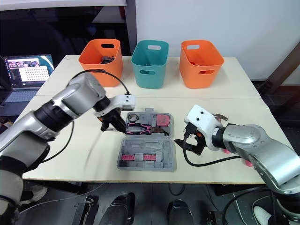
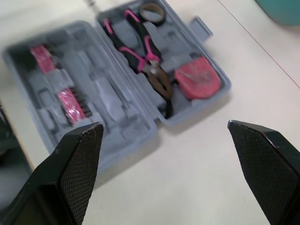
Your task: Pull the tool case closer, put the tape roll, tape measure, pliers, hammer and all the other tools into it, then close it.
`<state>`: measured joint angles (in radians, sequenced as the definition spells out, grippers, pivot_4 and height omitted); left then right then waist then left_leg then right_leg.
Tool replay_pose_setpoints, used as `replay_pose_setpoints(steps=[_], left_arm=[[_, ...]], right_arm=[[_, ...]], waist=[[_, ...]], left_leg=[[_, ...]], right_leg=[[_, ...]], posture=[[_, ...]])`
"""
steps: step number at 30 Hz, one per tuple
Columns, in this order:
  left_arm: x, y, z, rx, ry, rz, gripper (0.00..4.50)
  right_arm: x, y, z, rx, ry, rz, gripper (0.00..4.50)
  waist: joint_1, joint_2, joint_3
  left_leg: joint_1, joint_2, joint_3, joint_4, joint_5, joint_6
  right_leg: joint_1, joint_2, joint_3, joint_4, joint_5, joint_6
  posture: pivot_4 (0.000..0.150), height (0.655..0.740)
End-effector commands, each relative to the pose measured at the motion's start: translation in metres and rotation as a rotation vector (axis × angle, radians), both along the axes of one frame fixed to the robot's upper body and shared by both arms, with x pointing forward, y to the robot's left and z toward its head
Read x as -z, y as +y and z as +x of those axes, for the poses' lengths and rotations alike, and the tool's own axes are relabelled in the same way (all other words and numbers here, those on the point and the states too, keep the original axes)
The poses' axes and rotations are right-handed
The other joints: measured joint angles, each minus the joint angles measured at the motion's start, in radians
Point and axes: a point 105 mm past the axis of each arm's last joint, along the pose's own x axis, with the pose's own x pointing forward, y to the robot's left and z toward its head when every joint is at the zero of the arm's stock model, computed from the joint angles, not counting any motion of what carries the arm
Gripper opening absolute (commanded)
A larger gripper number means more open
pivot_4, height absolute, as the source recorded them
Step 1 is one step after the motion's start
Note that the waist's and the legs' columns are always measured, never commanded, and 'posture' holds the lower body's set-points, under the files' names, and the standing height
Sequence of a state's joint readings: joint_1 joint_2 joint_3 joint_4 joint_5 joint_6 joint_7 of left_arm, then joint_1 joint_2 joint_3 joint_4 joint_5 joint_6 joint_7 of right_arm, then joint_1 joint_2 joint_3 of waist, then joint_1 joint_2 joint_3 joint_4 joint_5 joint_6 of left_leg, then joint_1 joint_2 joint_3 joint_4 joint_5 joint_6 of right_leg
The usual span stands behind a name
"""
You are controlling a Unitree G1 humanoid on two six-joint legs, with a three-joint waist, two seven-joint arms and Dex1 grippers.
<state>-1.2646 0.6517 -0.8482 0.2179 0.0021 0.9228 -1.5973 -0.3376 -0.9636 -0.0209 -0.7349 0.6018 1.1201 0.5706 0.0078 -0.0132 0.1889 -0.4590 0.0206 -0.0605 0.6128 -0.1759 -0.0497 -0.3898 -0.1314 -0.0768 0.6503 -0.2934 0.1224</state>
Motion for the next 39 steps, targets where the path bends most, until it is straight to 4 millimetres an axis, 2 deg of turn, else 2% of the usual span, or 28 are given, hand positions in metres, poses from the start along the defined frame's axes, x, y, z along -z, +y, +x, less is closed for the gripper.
replay_pose_setpoints(steps=[1,5,14,22,39], left_arm=[[-0.005,-0.007,0.002,0.061,-0.044,0.047,0.0],[0.008,-0.009,0.004,0.153,-0.094,0.115,0.0],[0.035,-0.028,0.014,0.113,-0.127,0.114,0.0],[0.059,-0.028,0.02,0.154,-0.166,0.147,0.0],[0.062,-0.045,0.024,0.176,-0.196,0.107,0.0]], right_arm=[[-0.009,0.005,-0.007,-0.017,-0.041,0.008,4.5],[-0.009,0.011,-0.014,-0.045,-0.026,0.021,4.5],[-0.003,0.022,-0.031,-0.112,0.063,0.073,4.5],[-0.002,0.022,-0.032,-0.1,0.07,0.069,4.5],[0.0,0.02,-0.032,-0.094,0.08,0.057,4.5]], waist=[[-0.003,0.001,0.0],[-0.005,0.001,0.0],[0.004,0.0,0.001],[0.002,0.001,0.0],[0.003,0.001,0.0]], left_leg=[[0.0,0.0,0.0,0.0,0.0,0.0],[0.0,0.0,0.0,0.0,0.0,0.0],[-0.001,0.0,0.0,0.003,0.0,0.0],[0.0,0.0,0.0,0.003,0.0,0.0],[0.0,0.0,0.0,0.003,0.0,0.0]], right_leg=[[0.0,0.0,0.0,0.001,0.0,0.0],[0.0,0.0,0.0,0.001,0.0,0.0],[0.001,0.0,0.0,0.001,0.0,0.0],[0.001,0.0,0.0,0.002,0.0,0.0],[0.001,0.0,0.0,0.003,0.0,0.0]], posture=[[0.15,0.74],[0.15,0.74],[0.15,0.74],[0.15,0.74],[0.15,0.74]])
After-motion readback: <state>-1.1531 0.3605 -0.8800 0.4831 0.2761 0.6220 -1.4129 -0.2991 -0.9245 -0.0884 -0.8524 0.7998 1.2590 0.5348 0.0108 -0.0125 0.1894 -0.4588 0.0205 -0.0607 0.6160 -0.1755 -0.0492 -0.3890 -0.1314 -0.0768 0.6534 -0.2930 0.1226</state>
